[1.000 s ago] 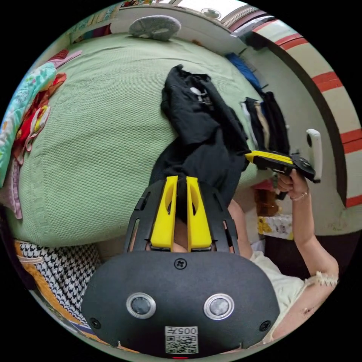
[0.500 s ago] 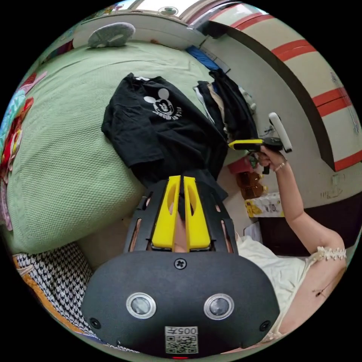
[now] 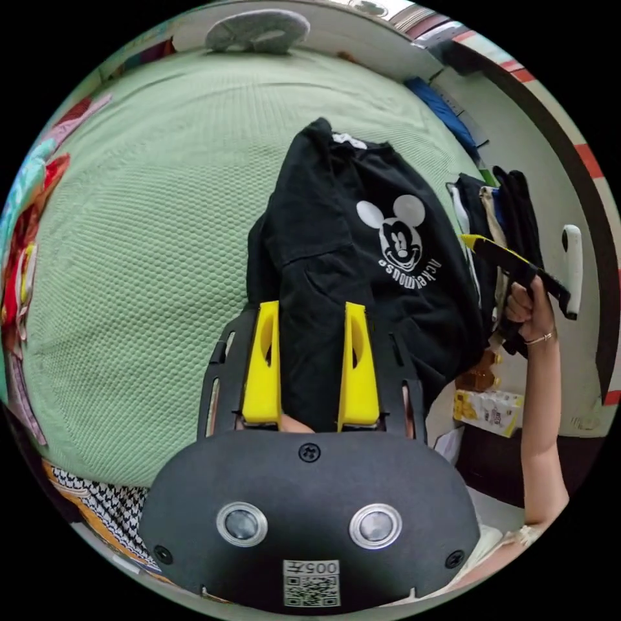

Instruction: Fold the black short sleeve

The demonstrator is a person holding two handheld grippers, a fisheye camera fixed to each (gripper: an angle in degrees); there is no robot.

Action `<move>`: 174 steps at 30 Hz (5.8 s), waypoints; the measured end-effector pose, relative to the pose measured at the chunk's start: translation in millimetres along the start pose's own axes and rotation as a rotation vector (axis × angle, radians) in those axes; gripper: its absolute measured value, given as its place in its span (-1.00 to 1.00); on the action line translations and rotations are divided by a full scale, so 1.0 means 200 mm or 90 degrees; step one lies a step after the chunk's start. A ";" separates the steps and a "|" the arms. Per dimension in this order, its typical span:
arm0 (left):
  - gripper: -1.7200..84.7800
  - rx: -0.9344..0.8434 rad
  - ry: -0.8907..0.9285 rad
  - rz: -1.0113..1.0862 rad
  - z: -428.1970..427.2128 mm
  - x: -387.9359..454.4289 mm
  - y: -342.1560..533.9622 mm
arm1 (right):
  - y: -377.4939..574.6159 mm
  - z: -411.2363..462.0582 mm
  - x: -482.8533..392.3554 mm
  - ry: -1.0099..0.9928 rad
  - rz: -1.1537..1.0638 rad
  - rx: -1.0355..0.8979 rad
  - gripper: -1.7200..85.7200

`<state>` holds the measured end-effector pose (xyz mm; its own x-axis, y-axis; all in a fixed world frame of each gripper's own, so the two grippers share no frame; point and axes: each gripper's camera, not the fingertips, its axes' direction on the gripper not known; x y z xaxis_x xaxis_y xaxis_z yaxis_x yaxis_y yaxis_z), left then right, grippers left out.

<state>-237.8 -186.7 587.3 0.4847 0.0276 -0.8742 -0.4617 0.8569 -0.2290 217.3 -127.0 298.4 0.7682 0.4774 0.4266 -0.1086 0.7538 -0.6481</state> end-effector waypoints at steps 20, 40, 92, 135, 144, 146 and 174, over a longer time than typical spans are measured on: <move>-0.90 0.224 -0.197 -0.095 -0.73 -0.38 -0.29 | -0.55 -0.41 -0.24 0.185 0.012 0.176 -0.98; -0.77 0.069 -0.089 0.050 -0.19 0.15 0.85 | 1.13 -0.49 -0.24 0.113 -0.164 0.033 -0.85; -0.96 0.125 -0.073 -0.033 -0.33 0.54 1.68 | 1.68 -0.73 -0.48 0.096 -0.096 0.068 -0.94; -0.98 0.193 -0.129 -0.056 0.42 0.88 -0.17 | -0.23 -0.02 -0.71 0.269 -0.045 0.140 -0.99; -0.98 0.194 -0.143 -0.052 0.49 0.92 -0.28 | -0.19 -0.05 -0.57 0.383 -0.044 0.177 -0.99; -0.98 0.196 -0.155 -0.044 0.50 0.94 -0.31 | -0.18 -0.07 -0.51 0.261 -0.071 0.176 -0.99; -0.97 0.310 -0.086 -0.071 0.30 0.72 -0.26 | 0.04 0.70 -0.37 -0.180 -0.032 0.113 -0.98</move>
<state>-99.3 -196.9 498.1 0.6176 -0.0391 -0.7855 -0.0180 0.9978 -0.0638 71.6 -92.9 349.8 0.5728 0.5246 0.6298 -0.2022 0.8351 -0.5117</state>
